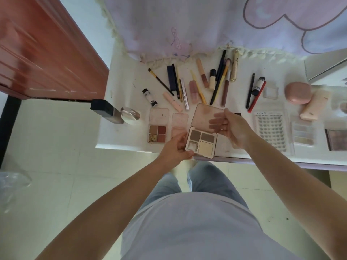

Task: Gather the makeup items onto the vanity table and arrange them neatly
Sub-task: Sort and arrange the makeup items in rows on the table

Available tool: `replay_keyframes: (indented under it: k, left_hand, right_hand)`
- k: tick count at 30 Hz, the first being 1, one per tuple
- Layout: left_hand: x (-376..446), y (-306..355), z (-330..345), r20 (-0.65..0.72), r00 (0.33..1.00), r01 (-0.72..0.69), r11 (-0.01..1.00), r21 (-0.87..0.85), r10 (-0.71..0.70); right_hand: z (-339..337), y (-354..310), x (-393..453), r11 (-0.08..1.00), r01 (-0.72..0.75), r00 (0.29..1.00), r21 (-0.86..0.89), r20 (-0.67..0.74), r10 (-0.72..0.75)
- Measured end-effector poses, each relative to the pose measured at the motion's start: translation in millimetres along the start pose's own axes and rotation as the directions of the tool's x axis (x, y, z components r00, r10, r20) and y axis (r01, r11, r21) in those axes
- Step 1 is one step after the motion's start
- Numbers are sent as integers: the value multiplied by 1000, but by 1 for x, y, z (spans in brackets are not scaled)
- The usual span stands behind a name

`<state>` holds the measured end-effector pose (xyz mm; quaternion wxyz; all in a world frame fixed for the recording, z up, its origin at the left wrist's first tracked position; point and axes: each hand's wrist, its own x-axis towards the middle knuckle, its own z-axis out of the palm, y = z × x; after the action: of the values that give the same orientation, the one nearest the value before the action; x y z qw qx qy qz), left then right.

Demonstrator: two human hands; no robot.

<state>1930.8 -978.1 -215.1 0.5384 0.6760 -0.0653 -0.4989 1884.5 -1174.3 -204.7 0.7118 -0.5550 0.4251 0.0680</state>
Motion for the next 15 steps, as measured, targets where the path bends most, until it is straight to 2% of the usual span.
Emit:
replay_keyframes:
  k: [4,8,12,15]
  left_hand:
    - [-3,-13,17,-93,995,32,998,49,-27]
    - [-4,-25,34,-265,963,74,994,85,-49]
    - [-2,-33,50,-484,873,123,985,118,-51]
    - [0,-37,63,-613,788,130,988,79,-55]
  right_hand:
    - [1,8,10,992,36,999,-117,11,-35]
    - [-6,7,18,985,71,997,-160,34,-66]
    - [-12,0,24,938,166,981,-305,152,-124]
    - [-15,-5,27,879,221,964,-422,232,-131]
